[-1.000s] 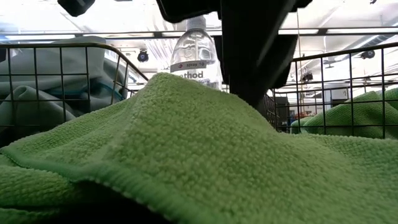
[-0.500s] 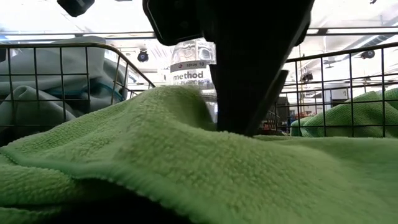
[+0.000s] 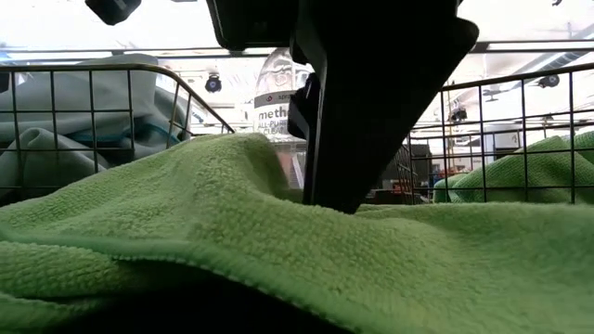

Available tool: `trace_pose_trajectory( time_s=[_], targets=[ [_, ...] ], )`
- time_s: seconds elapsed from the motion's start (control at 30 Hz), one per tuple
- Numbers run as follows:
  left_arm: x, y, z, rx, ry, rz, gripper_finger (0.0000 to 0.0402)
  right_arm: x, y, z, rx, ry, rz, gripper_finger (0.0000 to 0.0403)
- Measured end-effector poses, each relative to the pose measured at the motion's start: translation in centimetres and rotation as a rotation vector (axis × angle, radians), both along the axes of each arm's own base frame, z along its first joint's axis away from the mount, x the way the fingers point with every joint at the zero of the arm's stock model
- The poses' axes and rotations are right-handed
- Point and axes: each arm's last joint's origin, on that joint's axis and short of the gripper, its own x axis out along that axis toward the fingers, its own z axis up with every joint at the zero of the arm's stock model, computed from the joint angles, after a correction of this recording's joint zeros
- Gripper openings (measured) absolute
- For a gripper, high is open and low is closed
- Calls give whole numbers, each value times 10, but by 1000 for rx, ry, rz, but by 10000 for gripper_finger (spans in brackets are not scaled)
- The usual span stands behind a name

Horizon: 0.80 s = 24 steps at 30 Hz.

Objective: Sort microfiber towel by color & place in baskets
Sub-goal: Put the green microfiber towel into the right wire basket

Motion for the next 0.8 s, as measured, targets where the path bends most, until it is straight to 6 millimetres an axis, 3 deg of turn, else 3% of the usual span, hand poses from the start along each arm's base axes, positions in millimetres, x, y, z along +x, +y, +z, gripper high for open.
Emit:
trace_pose_trajectory(
  time_s=[0.5,0.8],
  targets=[
    [0,0,0,13,-6,-6,84,-3,-2,-7,-64,-11,98,143],
    [0,0,0,13,-6,-6,84,-5,-3,-11,-68,1,99,85]
  ],
)
